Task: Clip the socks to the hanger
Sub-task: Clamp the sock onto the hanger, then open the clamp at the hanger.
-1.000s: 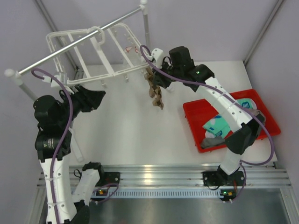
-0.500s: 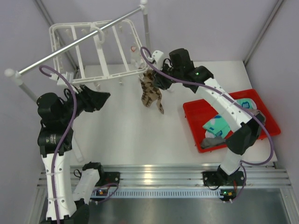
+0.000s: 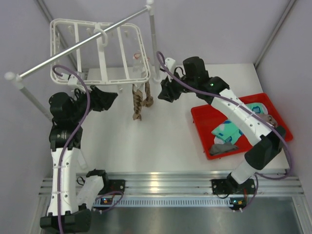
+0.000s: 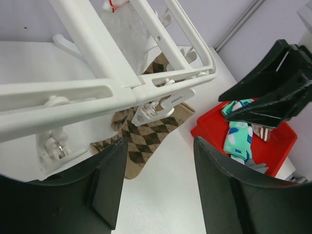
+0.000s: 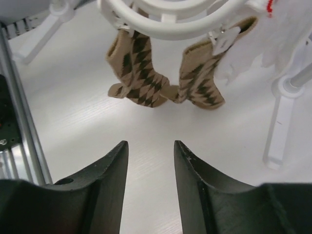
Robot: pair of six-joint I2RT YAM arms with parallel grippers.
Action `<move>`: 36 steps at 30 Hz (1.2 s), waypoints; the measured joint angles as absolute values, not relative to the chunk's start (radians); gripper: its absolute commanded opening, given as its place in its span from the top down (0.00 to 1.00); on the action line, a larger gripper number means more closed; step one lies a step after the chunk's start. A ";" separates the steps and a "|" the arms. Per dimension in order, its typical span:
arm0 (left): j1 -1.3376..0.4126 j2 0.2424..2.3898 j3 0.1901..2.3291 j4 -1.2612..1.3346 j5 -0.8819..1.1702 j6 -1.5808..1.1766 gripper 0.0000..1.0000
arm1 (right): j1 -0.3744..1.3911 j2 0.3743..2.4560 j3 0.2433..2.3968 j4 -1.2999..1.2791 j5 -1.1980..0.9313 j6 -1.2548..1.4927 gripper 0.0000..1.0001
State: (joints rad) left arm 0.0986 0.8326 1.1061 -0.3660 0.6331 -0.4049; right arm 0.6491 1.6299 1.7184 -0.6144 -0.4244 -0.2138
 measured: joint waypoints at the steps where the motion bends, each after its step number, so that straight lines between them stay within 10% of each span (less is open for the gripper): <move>1: 0.092 0.837 1.098 -0.352 0.622 -0.397 0.38 | 0.649 1.617 1.700 -0.600 -0.442 -0.207 0.54; 7: 0.042 0.852 1.067 -0.281 0.575 -0.361 0.36 | 0.650 1.533 1.592 -0.477 -0.610 -0.137 0.34; 21: -0.024 0.922 1.037 -0.161 0.561 -0.310 0.63 | 0.779 1.486 1.438 -0.178 -0.686 -0.049 0.40; 28: -0.039 0.950 1.038 -0.151 0.564 -0.293 0.99 | 0.837 1.543 1.438 -0.056 -0.602 -0.021 0.41; 36: -0.041 0.955 1.053 -0.177 0.564 -0.308 1.00 | 0.846 1.621 1.438 0.074 -0.436 -0.027 0.38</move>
